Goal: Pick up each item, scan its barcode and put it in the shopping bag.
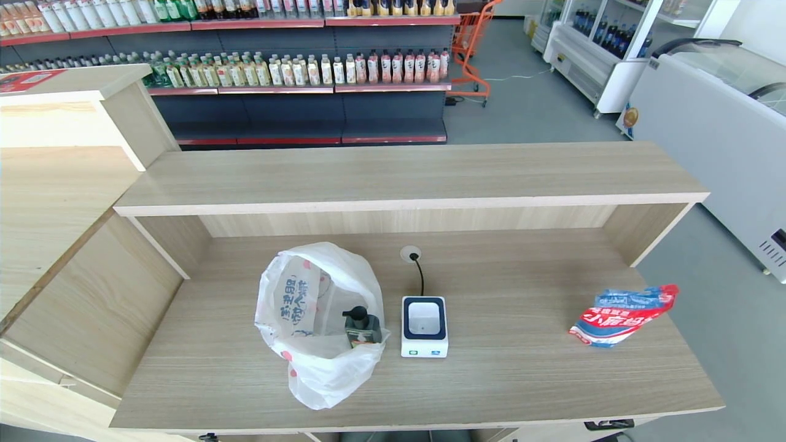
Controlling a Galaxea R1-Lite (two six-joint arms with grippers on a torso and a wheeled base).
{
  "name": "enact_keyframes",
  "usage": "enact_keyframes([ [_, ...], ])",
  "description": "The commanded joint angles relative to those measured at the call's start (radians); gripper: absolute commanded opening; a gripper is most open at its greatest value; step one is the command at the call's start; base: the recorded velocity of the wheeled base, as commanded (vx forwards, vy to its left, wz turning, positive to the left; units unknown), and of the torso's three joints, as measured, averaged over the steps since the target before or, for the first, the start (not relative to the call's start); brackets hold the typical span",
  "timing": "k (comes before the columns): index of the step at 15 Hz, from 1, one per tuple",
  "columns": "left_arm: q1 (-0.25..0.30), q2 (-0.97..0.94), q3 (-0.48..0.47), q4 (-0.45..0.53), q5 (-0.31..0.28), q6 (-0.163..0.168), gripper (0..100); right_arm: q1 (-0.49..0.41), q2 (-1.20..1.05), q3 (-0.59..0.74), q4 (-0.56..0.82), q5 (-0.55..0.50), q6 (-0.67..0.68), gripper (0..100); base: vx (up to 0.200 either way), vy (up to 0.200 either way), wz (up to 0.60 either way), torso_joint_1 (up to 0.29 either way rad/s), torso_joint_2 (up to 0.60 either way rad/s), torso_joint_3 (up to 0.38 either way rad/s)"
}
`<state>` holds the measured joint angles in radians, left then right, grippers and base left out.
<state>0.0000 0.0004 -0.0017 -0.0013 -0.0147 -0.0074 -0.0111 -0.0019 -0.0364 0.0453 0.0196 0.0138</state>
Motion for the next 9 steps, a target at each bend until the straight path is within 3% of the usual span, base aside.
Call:
enact_keyframes([
  [1, 0.000, 0.000, 0.000, 0.000, 0.001, 0.000, 100, 0.000, 0.005, 0.001, 0.001, 0.000, 0.002, 100, -0.200, -0.200, 0.00, 0.017, 0.00, 0.007],
  [3, 0.000, 0.000, 0.000, 0.000, -0.001, 0.001, 100, 0.000, 0.003, 0.000, 0.001, 0.000, 0.002, 100, -0.200, -0.200, 0.00, 0.015, 0.00, 0.000],
  [6, 0.000, 0.000, 0.000, 0.000, -0.002, 0.001, 100, 0.000, 0.003, 0.001, -0.001, 0.000, 0.002, 100, 0.000, 0.000, 0.00, 0.000, 0.00, 0.000],
  [9, 0.000, 0.000, 0.000, 0.000, -0.004, 0.004, 100, 0.000, 0.003, 0.001, -0.001, 0.000, 0.002, 100, 0.000, -0.200, 0.00, -0.004, -0.01, 0.004],
])
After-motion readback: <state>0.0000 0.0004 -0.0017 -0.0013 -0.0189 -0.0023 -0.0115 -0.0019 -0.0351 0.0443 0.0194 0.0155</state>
